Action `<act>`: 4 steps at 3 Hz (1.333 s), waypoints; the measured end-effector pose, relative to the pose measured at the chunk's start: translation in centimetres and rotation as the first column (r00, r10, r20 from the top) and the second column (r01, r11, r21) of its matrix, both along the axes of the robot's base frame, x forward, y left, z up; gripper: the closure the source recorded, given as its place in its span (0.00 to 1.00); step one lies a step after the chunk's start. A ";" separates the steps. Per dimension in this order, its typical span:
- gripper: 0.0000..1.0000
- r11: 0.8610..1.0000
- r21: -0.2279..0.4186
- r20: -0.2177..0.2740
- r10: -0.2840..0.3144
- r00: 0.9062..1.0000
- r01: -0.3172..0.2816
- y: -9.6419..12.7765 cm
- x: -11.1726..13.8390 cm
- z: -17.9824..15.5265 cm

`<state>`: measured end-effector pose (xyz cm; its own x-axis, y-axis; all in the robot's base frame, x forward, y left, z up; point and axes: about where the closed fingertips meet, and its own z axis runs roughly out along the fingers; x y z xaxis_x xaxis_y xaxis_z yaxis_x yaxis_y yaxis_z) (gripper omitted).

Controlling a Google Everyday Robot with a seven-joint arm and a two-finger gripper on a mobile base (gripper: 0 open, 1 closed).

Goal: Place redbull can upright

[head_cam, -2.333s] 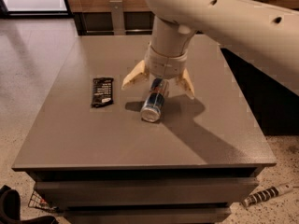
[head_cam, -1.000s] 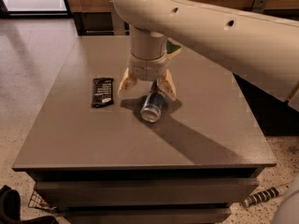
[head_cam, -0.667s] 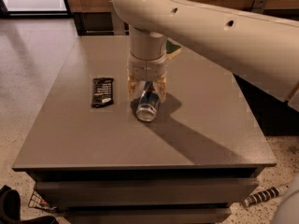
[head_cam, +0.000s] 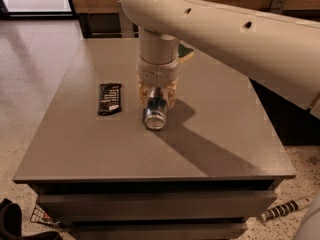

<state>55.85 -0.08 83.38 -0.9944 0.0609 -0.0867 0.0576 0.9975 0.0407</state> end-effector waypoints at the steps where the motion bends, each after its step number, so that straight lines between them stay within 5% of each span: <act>1: 1.00 1.000 0.001 0.002 0.001 1.000 -0.001 0.0 0.0 0.0; 3: 1.00 1.000 0.003 0.024 0.007 1.000 -0.007 -0.1 0.1 0.5; 4: 1.00 0.999 0.024 0.152 0.024 0.988 -0.027 -1.3 0.3 3.7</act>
Offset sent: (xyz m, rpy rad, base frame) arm 0.0001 0.0001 0.0001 0.0009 -0.0021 0.0011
